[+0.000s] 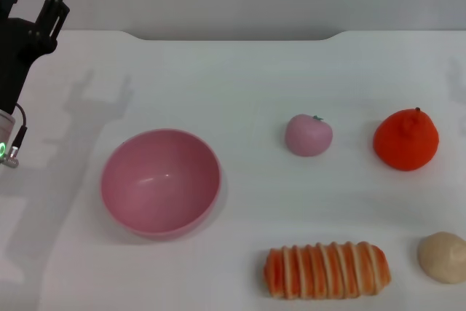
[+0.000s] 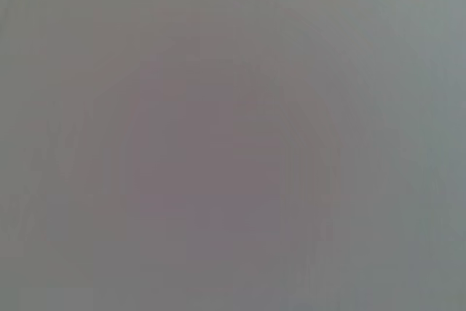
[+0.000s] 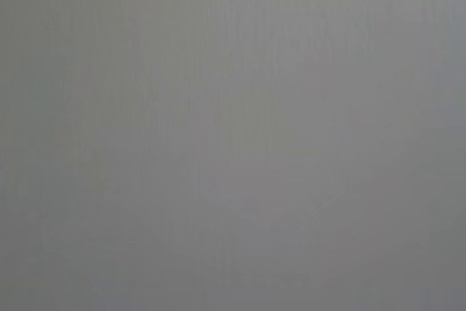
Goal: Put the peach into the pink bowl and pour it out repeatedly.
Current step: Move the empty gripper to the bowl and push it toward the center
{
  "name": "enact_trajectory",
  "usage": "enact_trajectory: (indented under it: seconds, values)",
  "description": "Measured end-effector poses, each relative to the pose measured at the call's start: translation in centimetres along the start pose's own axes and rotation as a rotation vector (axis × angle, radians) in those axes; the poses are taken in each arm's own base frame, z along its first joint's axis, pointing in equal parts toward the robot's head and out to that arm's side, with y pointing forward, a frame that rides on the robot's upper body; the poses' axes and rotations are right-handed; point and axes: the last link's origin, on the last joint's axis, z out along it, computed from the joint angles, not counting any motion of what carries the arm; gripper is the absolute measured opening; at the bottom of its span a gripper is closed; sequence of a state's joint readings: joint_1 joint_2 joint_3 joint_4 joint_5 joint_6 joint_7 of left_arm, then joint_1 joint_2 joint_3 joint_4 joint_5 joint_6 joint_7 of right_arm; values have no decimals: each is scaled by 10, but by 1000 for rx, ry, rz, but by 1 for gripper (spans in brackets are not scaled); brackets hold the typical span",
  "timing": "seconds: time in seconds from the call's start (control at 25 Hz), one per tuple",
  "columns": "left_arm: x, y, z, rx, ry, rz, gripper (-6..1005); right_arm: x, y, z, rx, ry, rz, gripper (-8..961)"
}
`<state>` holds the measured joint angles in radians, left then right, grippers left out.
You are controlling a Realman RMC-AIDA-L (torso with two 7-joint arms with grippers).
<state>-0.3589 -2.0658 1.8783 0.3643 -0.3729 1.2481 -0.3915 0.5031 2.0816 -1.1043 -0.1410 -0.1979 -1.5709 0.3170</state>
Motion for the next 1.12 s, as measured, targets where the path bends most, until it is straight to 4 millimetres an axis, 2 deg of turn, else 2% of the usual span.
enact_trajectory:
  seconds: [0.76, 1.12]
  values:
    - [-2, -2, 4, 16, -13, 14, 651, 11, 4, 20, 7, 60, 10, 446]
    - [-5, -6, 12, 25, -51, 24, 598, 18, 2, 21, 29, 105, 14, 446]
